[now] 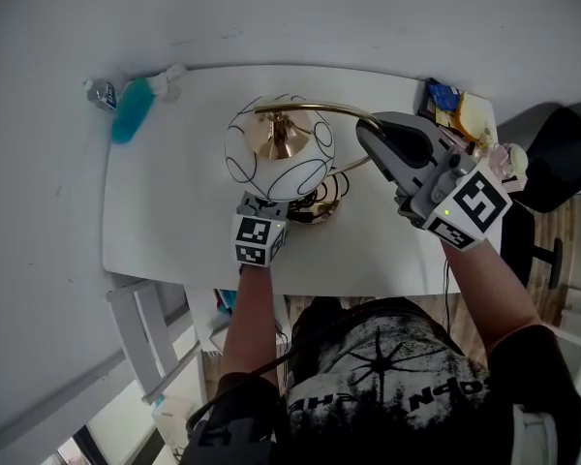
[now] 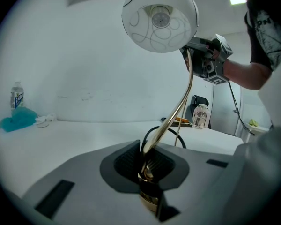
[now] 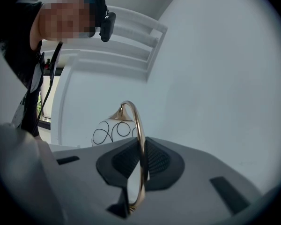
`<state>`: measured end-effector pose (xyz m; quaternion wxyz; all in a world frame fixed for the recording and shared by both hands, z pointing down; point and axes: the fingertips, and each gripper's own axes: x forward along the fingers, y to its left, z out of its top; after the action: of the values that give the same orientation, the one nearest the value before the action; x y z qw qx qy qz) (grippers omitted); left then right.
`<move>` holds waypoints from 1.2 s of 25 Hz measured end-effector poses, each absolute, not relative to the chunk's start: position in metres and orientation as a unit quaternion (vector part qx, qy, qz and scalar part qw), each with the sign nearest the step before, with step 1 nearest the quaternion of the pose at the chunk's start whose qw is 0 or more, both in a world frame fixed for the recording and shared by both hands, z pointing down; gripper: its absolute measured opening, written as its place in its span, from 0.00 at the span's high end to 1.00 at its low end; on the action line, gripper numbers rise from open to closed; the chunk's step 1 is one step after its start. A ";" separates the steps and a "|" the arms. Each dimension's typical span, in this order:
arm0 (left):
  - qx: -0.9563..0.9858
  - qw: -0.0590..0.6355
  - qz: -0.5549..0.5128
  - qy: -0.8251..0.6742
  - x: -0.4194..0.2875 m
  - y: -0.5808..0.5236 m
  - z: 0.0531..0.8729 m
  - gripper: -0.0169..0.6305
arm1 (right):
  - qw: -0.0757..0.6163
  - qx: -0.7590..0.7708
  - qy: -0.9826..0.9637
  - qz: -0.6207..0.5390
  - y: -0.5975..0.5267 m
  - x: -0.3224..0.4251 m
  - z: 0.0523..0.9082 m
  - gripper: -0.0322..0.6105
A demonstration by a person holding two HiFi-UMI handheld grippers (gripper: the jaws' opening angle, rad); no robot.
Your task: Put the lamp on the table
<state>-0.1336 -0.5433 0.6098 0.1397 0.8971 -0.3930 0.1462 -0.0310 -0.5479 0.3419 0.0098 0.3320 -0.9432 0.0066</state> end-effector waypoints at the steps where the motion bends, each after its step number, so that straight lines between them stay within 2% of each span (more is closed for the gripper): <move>1: 0.899 0.135 0.141 -0.393 -0.136 -0.541 0.612 0.91 | 0.011 0.333 -0.943 0.000 -0.542 -0.035 0.343 0.90; 19: 0.901 0.108 0.097 -0.409 -0.138 -0.526 0.621 0.91 | 0.007 0.335 -0.941 -0.042 -0.505 -0.046 0.347 0.90; 30: 0.890 0.130 0.090 -0.429 -0.146 -0.522 0.626 0.90 | 0.005 0.341 -0.940 -0.033 -0.506 -0.045 0.348 0.90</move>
<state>-0.1461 -0.5215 0.6255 0.1300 0.8895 -0.4285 0.0904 -0.0452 -0.5063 0.3480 0.0055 0.3406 -0.9396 -0.0334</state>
